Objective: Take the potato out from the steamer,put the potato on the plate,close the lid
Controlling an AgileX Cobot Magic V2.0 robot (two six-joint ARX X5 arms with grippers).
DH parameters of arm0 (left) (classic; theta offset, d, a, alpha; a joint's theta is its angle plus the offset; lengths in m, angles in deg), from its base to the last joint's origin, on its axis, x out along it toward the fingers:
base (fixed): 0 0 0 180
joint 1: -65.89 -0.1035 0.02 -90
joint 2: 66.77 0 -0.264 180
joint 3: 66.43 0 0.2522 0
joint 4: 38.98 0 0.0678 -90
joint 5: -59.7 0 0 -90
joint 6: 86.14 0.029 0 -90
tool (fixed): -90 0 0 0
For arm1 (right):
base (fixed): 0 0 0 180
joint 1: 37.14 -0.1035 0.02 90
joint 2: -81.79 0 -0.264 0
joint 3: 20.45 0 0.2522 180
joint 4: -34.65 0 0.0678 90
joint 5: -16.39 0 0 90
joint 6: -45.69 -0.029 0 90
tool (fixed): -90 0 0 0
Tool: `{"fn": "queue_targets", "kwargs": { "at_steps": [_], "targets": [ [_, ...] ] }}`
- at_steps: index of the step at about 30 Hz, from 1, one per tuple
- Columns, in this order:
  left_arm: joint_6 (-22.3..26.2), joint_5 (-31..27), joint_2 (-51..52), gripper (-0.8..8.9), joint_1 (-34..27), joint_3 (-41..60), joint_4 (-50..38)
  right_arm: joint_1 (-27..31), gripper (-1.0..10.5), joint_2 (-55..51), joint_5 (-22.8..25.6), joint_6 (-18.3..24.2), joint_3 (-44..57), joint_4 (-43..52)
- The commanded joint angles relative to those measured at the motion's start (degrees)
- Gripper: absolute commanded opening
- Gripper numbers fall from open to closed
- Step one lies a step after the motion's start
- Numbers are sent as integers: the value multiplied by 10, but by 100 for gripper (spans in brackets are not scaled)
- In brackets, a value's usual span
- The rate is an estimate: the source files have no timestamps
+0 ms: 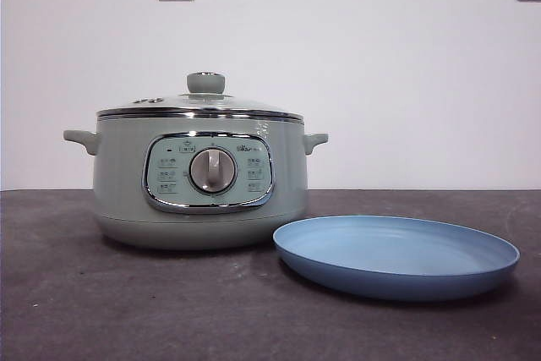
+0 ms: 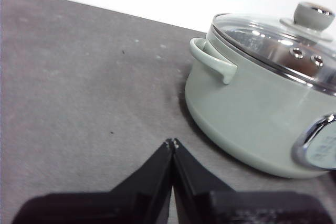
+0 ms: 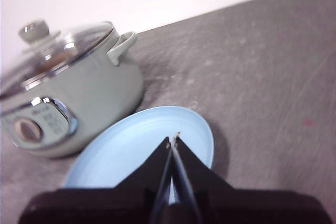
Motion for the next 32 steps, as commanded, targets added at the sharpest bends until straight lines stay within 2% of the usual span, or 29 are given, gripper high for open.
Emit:
{"fn": "queue_targets", "kwargs": {
  "at_steps": [1, 3, 6, 13, 17, 22, 27, 32],
  "targets": [
    [-31, 35, 1, -8, -1, -11, -1, 0, -12, 0, 2, -82, -19, 4],
    [-31, 57, 0, -8, -1, -28, 8, 0, -13, 2, 1, -92, -33, 3],
    [-36, 55, 0, -8, -2, -60, 37, 0, -13, 16, 1, -94, -60, 0],
    [-37, 70, -15, -8, -2, -149, 105, -1, -13, 93, -4, -83, -168, -37],
    [-16, 108, -68, -8, -2, -205, 129, -1, -13, 162, -29, -35, -256, -80],
    [43, 188, -172, -8, -1, -286, 164, -4, -13, 263, -79, 44, -380, -177],
    [108, 253, -264, -8, -1, -367, 207, -21, -12, 345, -93, 145, -492, -281],
    [171, 298, -339, -8, -1, -445, 273, -34, -12, 413, -97, 222, -585, -371]
  ]
}}
